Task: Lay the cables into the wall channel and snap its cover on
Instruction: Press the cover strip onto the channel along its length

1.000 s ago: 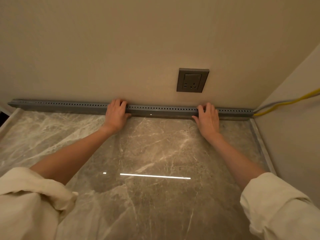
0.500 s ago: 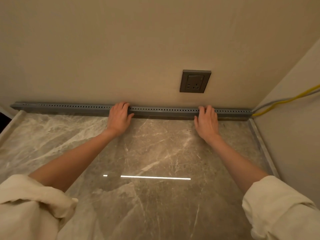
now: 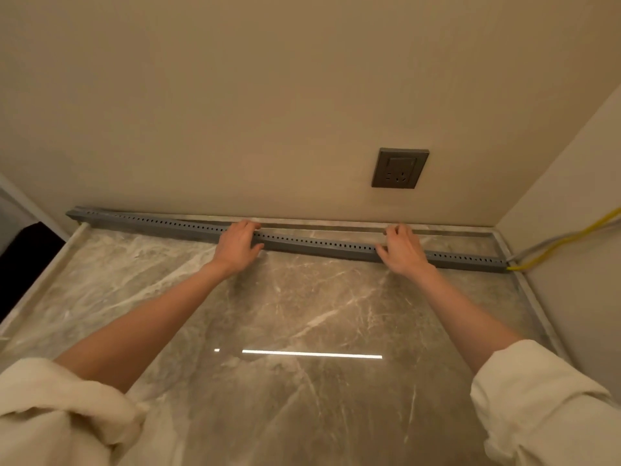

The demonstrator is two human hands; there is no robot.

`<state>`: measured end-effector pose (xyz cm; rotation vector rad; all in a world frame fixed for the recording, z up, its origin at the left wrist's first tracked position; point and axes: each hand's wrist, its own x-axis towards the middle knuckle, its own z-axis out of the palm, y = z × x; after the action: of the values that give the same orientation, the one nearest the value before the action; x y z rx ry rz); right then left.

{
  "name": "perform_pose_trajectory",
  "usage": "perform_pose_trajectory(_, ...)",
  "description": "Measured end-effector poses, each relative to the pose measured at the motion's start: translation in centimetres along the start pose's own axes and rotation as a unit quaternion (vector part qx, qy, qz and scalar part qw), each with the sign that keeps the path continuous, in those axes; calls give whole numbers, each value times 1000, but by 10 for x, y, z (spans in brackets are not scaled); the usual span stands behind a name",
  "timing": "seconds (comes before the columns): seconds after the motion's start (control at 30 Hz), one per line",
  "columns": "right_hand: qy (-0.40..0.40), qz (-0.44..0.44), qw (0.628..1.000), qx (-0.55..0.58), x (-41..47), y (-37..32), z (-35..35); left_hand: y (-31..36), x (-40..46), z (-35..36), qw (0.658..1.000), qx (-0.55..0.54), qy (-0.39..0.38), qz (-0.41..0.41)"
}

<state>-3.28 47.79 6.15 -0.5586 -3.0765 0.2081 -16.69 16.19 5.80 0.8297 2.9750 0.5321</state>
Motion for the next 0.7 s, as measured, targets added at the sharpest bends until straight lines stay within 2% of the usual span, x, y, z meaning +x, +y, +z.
perform_pose_trajectory(0.2, 20, 79, 996, -21, -27, 33, 2, 39, 12, 10, 996, 4, -49, 73)
perform_pose_trajectory(0.37, 108, 224, 968, -20, -51, 86, -2, 88, 27, 38, 983, 24, -95, 152)
perform_pose_trajectory(0.5, 117, 362, 921, 81, -62, 132, -6, 123, 38, 62, 973, 30, -125, 190)
perform_pose_trajectory(0.6, 120, 409, 890, 164, -58, 162, -6, 145, 45, 75, 970, 21, -127, 207)
perform_pose_trajectory(0.7, 178, 446, 846, 230, -55, 169, -7, 163, 47, 84, 969, 3, -116, 220)
